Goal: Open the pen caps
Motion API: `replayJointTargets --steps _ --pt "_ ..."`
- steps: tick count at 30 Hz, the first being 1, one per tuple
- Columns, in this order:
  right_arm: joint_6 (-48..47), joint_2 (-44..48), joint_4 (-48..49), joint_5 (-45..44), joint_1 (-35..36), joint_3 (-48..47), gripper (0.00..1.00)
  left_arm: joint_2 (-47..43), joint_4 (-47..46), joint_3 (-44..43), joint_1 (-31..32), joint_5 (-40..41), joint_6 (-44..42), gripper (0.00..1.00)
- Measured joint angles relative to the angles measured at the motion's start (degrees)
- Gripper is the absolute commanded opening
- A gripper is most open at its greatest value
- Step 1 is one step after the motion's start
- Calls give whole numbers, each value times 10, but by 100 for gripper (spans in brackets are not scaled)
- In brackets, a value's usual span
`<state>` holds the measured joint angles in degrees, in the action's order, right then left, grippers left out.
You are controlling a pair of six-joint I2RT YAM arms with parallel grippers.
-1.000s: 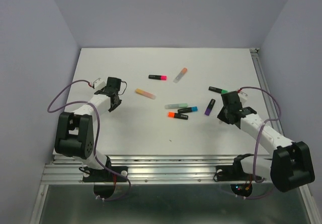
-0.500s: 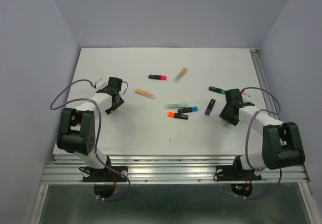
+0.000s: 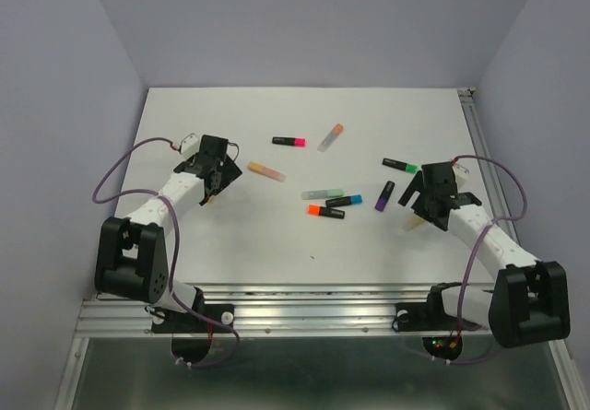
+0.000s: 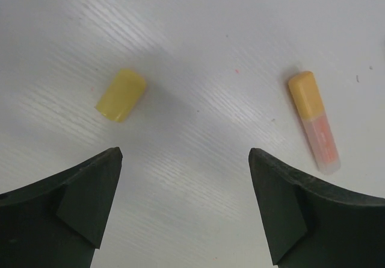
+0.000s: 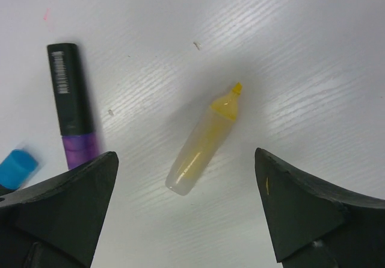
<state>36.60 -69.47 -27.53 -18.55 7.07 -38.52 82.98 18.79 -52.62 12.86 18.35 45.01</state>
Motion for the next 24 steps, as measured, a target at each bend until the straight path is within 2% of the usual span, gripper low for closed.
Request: replayJointTargets --steps 6,12,19,24 --pt "-9 80 2 11 0 0 100 60 21 -87 55 -4 47 99" --pt "-15 154 36 31 0 21 100 169 49 -187 66 -6 92 99" --pt "-21 193 63 55 0 50 100 296 95 -321 84 -3 117 97" --pt "-21 194 66 57 0 53 100 325 123 -338 94 -3 131 93"
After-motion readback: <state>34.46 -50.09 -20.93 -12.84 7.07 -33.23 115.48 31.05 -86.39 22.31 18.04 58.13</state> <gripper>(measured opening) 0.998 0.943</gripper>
